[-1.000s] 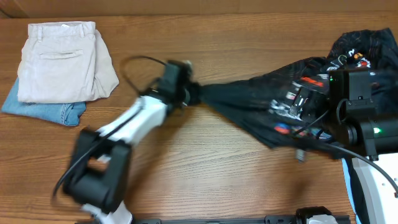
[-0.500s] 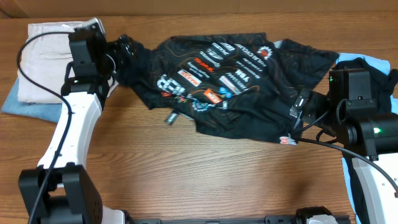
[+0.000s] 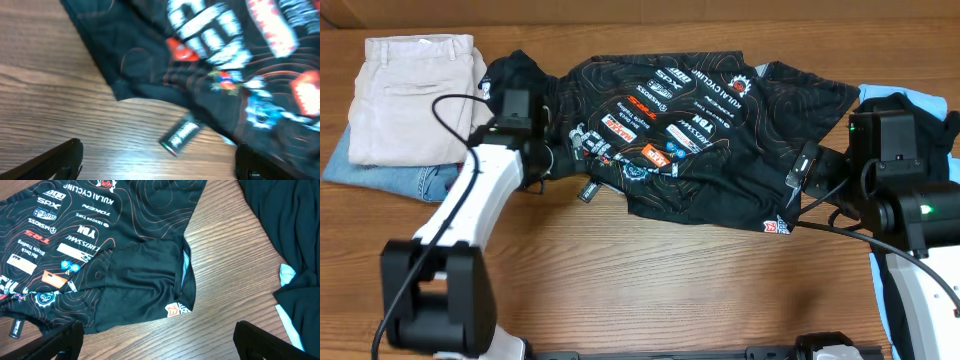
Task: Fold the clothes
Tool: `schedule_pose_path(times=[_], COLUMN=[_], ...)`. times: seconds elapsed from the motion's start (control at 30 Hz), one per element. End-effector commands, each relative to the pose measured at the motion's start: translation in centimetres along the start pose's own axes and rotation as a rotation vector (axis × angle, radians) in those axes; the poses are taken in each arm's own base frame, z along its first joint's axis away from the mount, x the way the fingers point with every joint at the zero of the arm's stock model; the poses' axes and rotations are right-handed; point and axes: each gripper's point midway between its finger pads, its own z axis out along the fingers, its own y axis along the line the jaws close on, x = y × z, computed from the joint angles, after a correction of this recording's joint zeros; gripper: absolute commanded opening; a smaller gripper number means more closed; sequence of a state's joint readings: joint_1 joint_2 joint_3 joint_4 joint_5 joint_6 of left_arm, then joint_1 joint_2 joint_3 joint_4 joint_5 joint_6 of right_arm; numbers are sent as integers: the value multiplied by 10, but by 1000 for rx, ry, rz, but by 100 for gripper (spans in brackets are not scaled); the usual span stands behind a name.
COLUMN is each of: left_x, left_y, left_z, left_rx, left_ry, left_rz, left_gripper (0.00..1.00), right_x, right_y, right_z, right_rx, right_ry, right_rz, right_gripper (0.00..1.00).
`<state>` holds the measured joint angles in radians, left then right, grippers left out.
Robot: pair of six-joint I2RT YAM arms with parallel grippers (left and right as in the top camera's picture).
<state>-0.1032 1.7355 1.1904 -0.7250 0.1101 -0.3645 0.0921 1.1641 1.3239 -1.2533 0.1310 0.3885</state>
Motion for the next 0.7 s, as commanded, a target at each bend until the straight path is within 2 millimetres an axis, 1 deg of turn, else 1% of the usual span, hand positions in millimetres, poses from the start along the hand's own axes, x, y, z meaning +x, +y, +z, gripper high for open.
schedule_pose_path(times=[0.0,0.13,0.23,0.27,0.3,0.33,0.37,0.43,0.47,0.57,0.67], left_x=[3,-3,-9,-9,-9,-7,-4,2,4,6,-1], left_y=[26,35,31,28,26,24,23,22,23,29,38], left_z=[29,56,73,79,83,87,90,91,90,80,61], left_rx=[-109,-116,-83,-65,-52,-42,-32,-20,-24,-32,-33], left_ry=[27,29,15,17,23,32,46,76,85,98,83], left_rz=[-55,-103,-101,-95,-95,-96,-97,-103,-105,-119,-128], left_gripper=[100,100,100,98,93,83,67,20,4,4,4], right_x=[-6,-3,-2,-2,-2,-2,-2,-2,-2,-3,-3], right_y=[-1,-2,-2,-2,-2,-2,-2,-2,-2,-2,-3], right_z=[-7,-7,-7,-7,-7,-7,-7,-7,-7,-7,-7], right_rx=[-3,2,4,4,4,4,4,4,4,4,7], right_ry=[-27,-16,-12,-12,-13,-13,-13,-13,-13,-14,-16], right_rz=[10,9,8,8,8,8,8,8,8,5,5], right_gripper=[100,100,100,100,100,100,100,100,100,100,100])
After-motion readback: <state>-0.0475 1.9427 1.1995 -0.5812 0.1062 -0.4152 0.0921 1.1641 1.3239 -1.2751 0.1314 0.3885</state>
